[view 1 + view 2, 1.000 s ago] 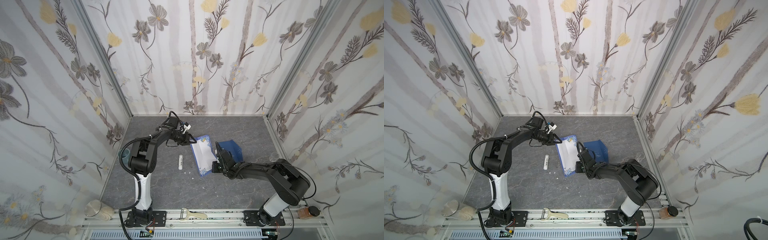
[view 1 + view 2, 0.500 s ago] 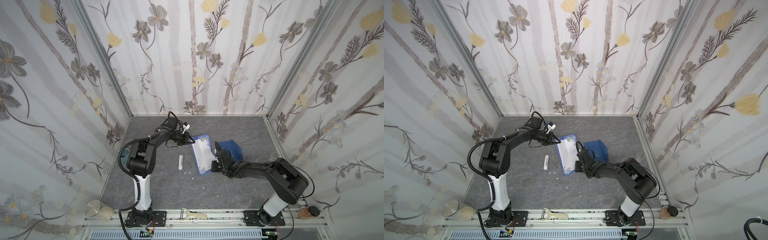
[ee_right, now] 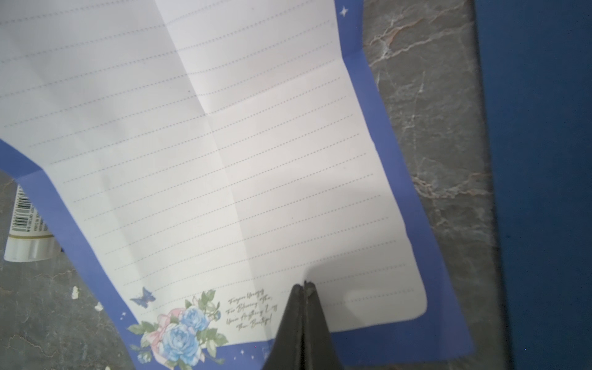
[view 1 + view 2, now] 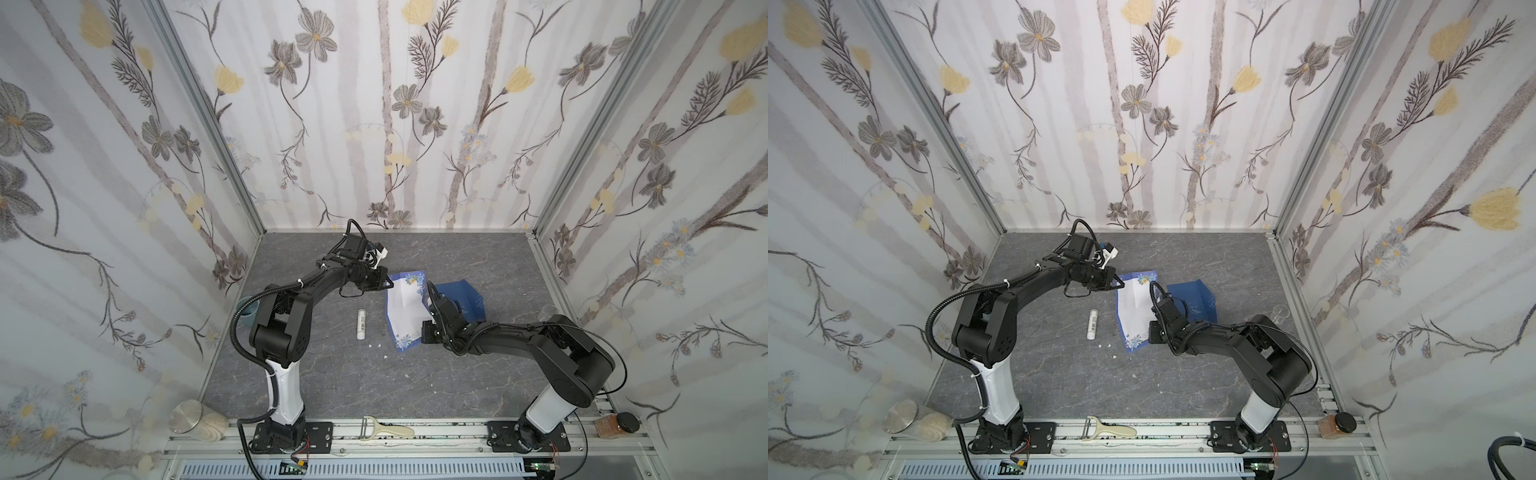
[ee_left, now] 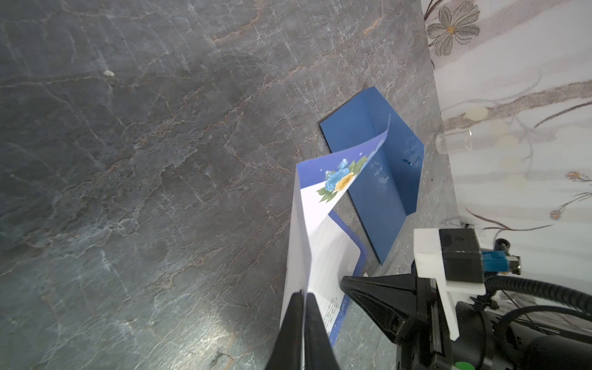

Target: Place the letter into the envelope and seal it

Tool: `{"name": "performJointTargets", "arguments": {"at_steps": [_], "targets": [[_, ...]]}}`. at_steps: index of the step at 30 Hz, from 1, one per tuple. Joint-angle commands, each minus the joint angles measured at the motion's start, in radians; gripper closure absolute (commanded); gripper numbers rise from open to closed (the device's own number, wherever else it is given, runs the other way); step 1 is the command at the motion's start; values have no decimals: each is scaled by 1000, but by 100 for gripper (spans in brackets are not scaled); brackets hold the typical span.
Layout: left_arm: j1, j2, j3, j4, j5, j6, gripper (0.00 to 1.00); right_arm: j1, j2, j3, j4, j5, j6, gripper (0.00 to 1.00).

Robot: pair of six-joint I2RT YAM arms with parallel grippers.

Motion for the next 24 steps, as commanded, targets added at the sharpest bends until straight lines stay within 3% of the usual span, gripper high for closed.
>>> {"name": "performJointTargets", "arguments": {"at_steps": [1,24], "targets": [[-27,-27,-15,-1,-90,50,100,-1,15,-2,-126,18,4,100],[-188,-174,-196,1,-439,104,100,-7,-9,-1,-67,-26,37,100]]}}
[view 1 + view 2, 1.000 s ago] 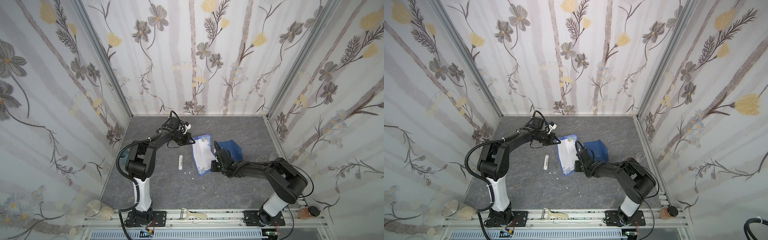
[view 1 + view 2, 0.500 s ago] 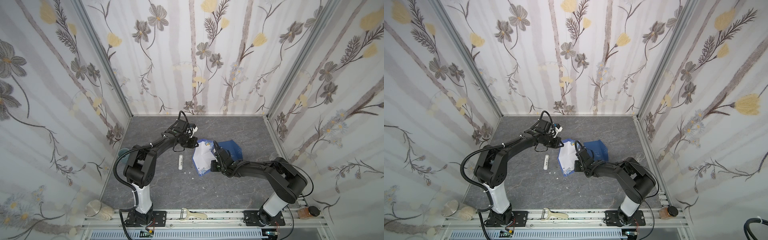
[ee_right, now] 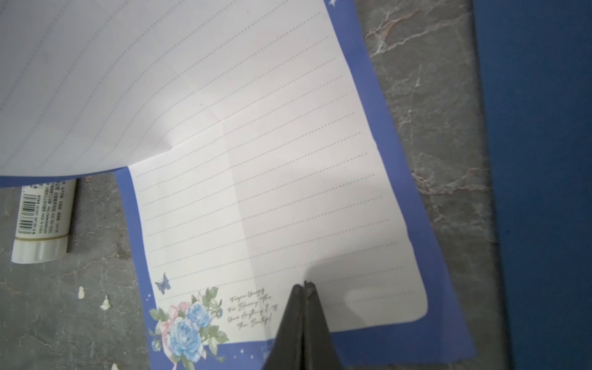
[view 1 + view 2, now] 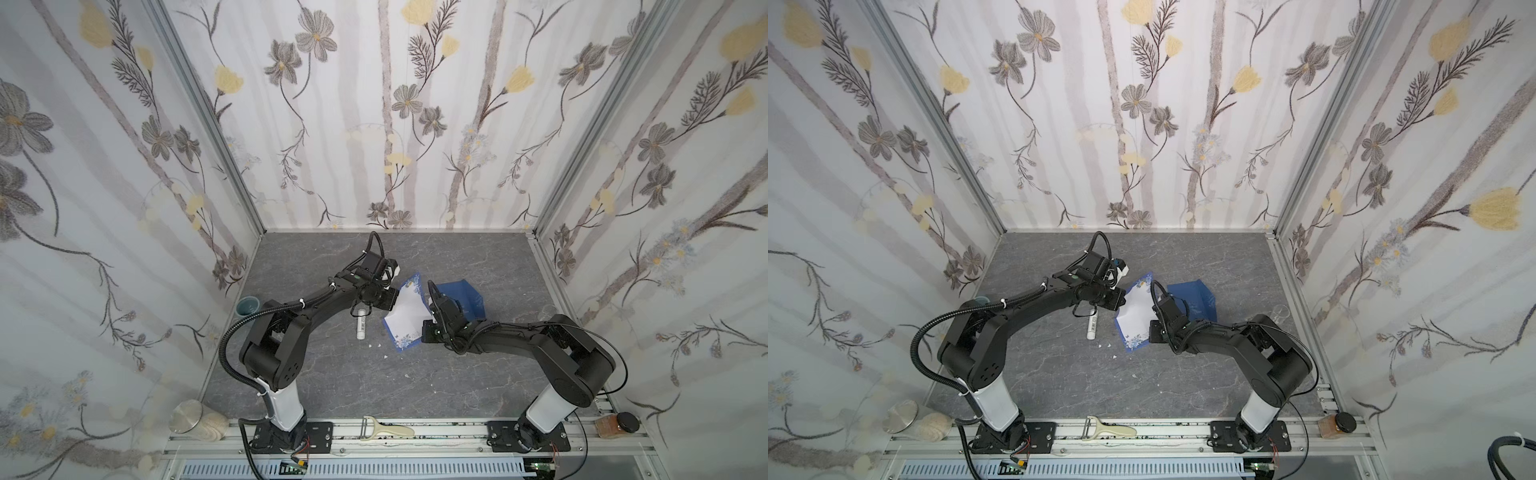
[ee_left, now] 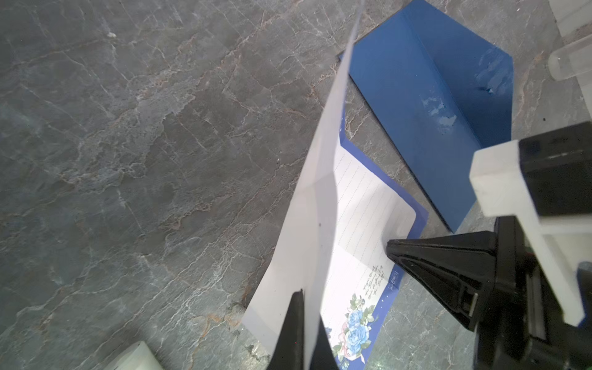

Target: Place the letter into the envelope and seal it

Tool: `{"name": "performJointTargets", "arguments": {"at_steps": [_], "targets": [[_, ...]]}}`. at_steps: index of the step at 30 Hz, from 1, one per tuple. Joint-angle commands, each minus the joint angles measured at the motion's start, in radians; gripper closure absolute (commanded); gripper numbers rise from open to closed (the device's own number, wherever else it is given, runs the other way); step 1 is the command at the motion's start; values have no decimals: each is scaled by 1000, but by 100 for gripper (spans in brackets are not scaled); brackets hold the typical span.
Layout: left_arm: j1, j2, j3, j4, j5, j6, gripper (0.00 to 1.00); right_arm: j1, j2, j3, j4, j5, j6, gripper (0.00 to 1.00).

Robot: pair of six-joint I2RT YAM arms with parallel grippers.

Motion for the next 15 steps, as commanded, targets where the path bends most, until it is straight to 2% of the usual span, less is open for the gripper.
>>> {"name": "performJointTargets", "arguments": {"at_steps": [1,6,8,12,15], "targets": [[-17,-22,-15,4,-86,4,100,1,-5,-10,-53,-8,19,100],[-47,-52,-35,17,-152,1,100,-4,-42,-29,-33,-23,32,100],[-65,-62,-43,24,-186,1,100,-6,-60,-33,-25,-25,35,97],[-95,-75,-57,33,-252,-3,100,-14,-103,-42,-16,-32,48,85],[-104,-80,-66,39,-272,-8,100,-19,-135,-50,-5,-46,57,83]]}}
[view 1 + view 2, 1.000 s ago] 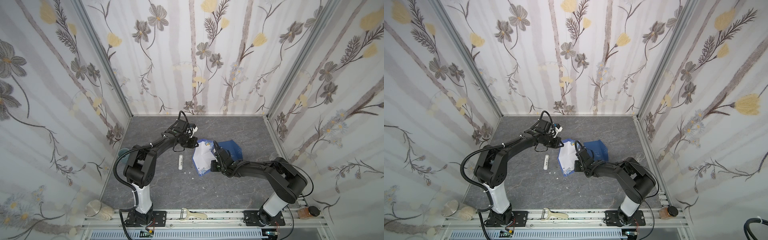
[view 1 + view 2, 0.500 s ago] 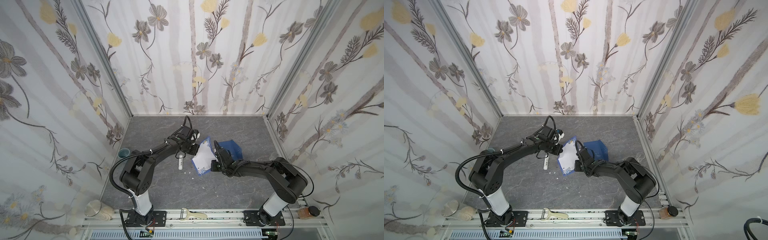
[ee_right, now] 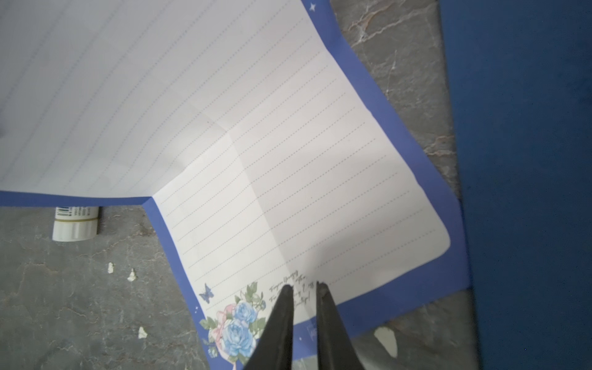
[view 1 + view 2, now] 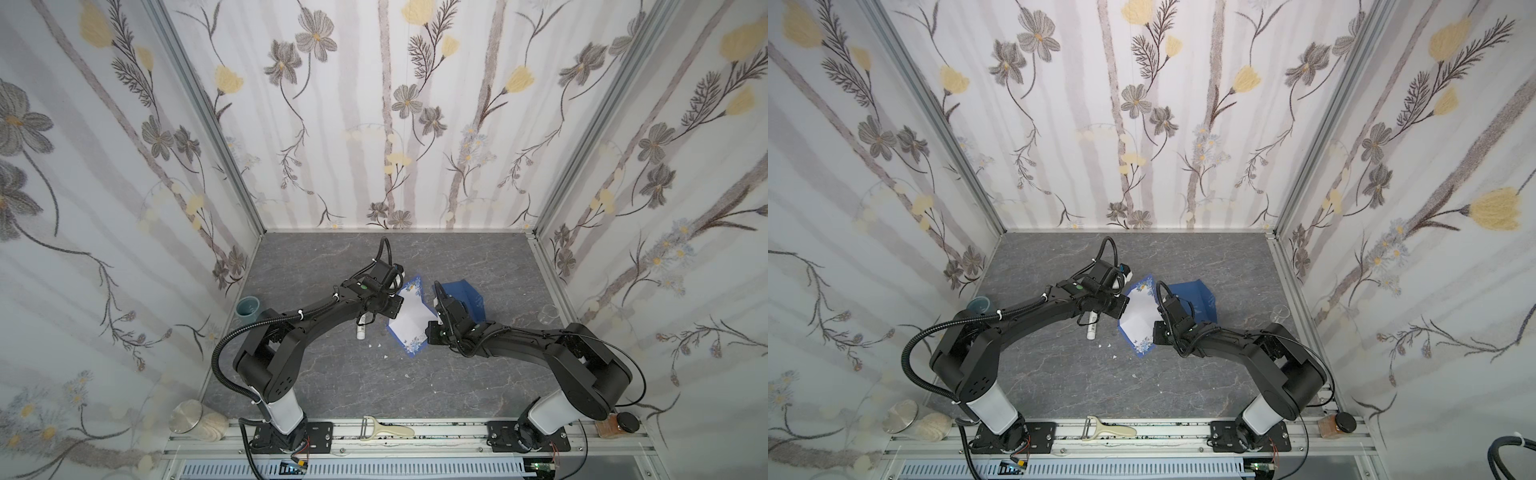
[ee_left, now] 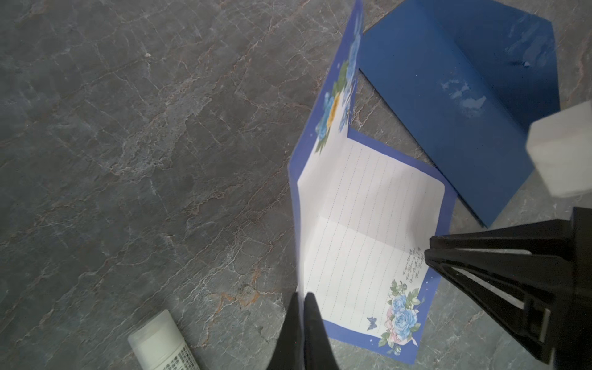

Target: Place the letter into the envelope and seal it

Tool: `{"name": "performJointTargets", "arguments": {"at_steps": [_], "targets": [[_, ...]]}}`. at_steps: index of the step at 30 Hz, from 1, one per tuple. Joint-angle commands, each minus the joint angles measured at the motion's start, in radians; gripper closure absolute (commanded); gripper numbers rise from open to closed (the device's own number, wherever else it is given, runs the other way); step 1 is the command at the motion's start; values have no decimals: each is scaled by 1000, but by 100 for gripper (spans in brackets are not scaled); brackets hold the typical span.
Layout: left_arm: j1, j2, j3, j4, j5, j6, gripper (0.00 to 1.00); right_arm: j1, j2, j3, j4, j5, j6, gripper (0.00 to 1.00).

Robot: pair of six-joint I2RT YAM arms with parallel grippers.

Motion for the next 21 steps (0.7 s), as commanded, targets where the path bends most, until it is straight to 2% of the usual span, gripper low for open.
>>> {"name": "performJointTargets", "arguments": {"at_steps": [1,5,9,17,19,21], "targets": [[-4,-12,-10,32,-71,-14,100,-4,-35,-6,24,-18,21,83],[-6,-21,-20,38,-106,-13,100,-4,-53,-23,0,-3,6,83],[-6,-44,-34,49,-125,-6,100,-2,-23,-38,19,-8,1,90],[-23,-66,-73,68,-147,9,100,-1,23,-26,50,-21,6,94],[-35,-67,-84,71,-173,15,100,-1,10,-26,47,-26,7,94],[-50,-68,-97,77,-199,20,100,-10,-18,-21,45,-49,11,87]]}}
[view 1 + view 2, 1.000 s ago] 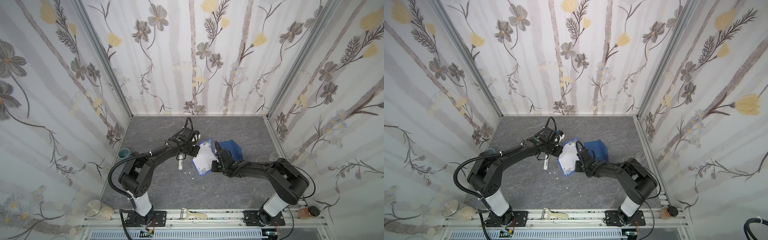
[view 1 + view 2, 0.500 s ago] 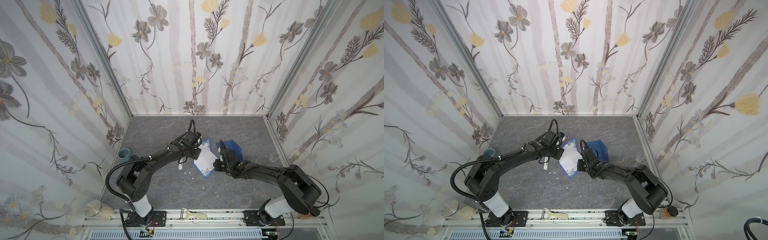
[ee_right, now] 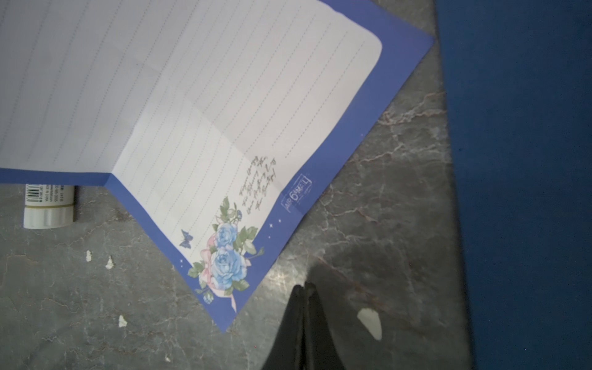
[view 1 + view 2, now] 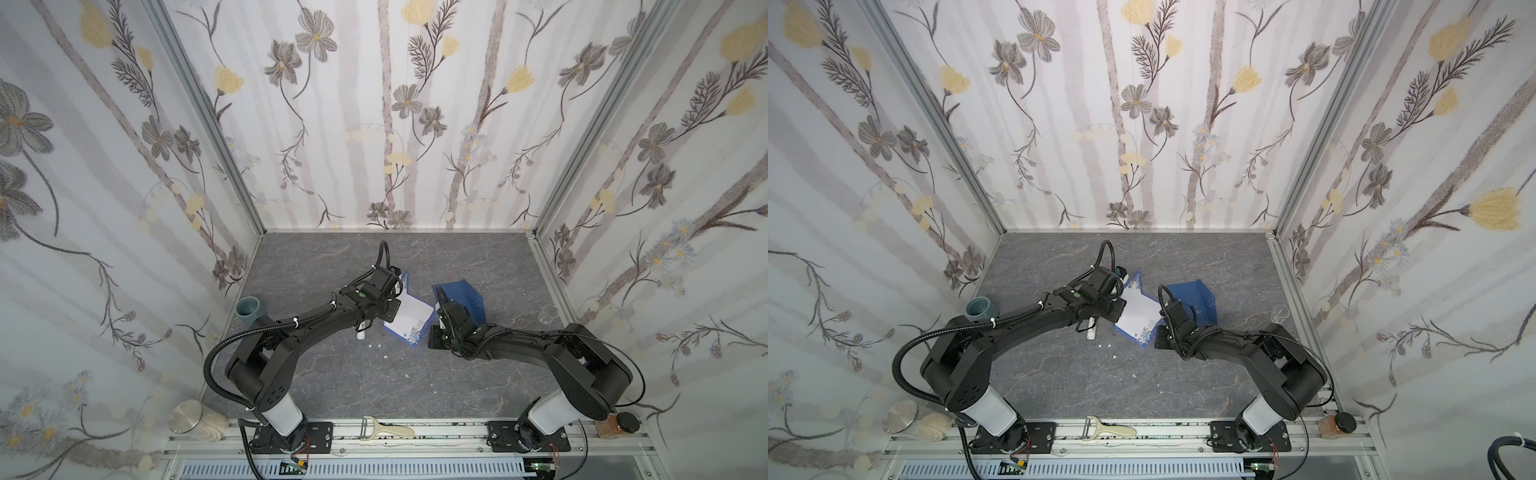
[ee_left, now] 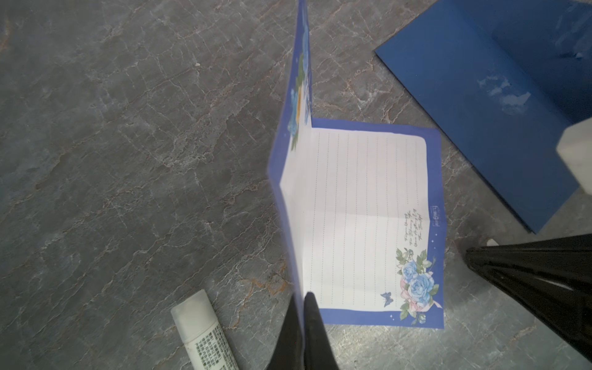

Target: Place the letter into the envelope and seal it

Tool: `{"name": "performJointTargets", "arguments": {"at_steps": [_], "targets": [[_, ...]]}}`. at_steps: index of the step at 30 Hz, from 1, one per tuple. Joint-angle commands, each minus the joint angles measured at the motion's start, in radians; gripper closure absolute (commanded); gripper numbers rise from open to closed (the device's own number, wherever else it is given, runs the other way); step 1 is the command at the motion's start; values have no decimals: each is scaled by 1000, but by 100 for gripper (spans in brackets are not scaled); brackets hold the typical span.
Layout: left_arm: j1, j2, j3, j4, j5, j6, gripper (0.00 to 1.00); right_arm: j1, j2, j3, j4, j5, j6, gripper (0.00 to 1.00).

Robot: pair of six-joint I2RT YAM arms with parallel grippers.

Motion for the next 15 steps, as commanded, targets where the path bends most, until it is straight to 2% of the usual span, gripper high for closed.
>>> {"name": "performJointTargets", "arguments": {"at_steps": [1,5,7,15], "targets": [[-19,-9,-17,33,-64,13,100,-10,-45,21,44,-36,12,80],[-39,-12,-33,42,-100,12,100,-30,-117,67,37,-51,29,62],[-49,-19,-43,54,-105,7,100,-42,-119,108,32,-60,31,56],[-71,-41,-62,82,-116,2,100,-63,-32,286,41,-68,73,47]]}}
